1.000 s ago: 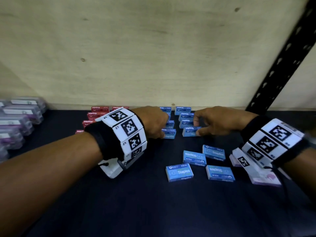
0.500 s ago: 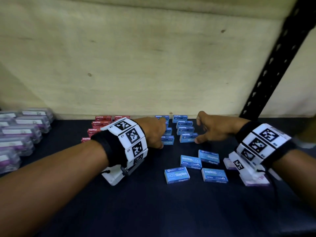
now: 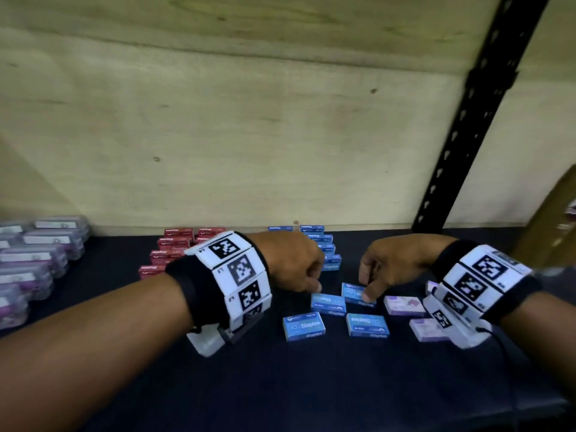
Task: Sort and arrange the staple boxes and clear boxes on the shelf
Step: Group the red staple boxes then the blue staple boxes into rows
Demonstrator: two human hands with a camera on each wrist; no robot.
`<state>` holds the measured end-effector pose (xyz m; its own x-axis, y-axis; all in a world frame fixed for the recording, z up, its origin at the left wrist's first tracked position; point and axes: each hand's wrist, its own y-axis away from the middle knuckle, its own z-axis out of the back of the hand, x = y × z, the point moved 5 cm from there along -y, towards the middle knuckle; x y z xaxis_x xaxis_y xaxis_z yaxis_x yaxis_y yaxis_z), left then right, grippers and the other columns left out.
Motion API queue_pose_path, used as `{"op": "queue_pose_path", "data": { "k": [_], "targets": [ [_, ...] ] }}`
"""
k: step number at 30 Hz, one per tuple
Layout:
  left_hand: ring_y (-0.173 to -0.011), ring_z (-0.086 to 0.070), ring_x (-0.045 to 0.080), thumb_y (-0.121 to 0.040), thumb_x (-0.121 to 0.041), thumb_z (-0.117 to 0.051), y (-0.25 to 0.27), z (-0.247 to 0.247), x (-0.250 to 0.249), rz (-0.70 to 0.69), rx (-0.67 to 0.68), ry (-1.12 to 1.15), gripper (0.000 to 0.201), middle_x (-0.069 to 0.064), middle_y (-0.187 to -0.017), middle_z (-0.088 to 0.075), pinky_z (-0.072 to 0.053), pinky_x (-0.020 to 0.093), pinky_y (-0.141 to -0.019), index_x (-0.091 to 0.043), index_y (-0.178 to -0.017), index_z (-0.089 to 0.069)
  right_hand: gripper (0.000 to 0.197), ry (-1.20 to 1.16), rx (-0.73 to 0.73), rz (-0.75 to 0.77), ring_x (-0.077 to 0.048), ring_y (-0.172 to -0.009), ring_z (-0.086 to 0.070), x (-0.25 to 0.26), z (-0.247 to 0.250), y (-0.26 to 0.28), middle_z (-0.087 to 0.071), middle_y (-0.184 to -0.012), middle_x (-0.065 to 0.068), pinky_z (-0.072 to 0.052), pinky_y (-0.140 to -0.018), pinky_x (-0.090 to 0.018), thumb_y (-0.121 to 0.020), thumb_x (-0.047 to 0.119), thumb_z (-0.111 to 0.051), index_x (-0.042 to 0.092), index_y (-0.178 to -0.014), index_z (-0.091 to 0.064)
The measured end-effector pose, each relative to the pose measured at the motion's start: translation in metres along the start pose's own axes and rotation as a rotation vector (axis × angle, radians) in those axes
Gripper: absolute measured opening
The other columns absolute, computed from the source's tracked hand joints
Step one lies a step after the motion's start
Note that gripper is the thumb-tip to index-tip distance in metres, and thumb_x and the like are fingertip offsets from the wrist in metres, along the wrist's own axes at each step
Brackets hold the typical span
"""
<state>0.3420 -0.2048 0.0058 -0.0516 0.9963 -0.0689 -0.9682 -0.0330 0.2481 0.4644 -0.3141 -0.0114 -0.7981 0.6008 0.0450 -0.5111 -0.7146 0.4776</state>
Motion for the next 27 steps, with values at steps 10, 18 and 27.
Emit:
{"op": "queue_pose_path", "data": {
  "k": [10,18,27],
  "targets": [
    [-0.09,-0.059,0.015,-0.089,-0.039,-0.068,-0.025,-0.022,-0.019,-0.049,0.121,0.076,0.038,-0.003,-0.107,-0.065,-0.052,0.031,-0.084,-0.016,-0.119,-0.062,0.027,0.007,-0.05,0.024,-0.002,-0.083,-0.061,-0.004,-0.005,-0.001,-0.07,-0.086,0.015,-0.046,-0.078,-0.024,-0.074,0.046,-0.081,0.025,-0.091,-0.076],
    [-0.083,-0.053,0.01,-0.087,-0.035,-0.07,-0.027,-0.023,-0.012,-0.071,0.094,0.094,0.039,-0.014,-0.086,-0.051,-0.043,0.024,-0.077,-0.021,-0.122,-0.063,0.029,0.015,-0.026,-0.024,-0.005,-0.087,-0.06,-0.004,-0.002,-0.003,-0.069,-0.092,0.012,-0.047,-0.081,-0.027,-0.073,0.044,-0.082,0.024,-0.092,-0.074],
    [-0.083,-0.058,0.015,-0.087,-0.025,-0.07,-0.013,-0.014,0.005,-0.011,-0.001,0.228,0.043,-0.003,-0.095,-0.062,-0.048,0.029,-0.072,-0.032,-0.123,-0.049,0.034,0.017,-0.028,-0.012,-0.006,-0.078,-0.058,-0.001,-0.002,-0.001,-0.07,-0.088,0.009,-0.047,-0.076,-0.025,-0.066,0.044,-0.087,0.022,-0.086,-0.071]
  ]
}}
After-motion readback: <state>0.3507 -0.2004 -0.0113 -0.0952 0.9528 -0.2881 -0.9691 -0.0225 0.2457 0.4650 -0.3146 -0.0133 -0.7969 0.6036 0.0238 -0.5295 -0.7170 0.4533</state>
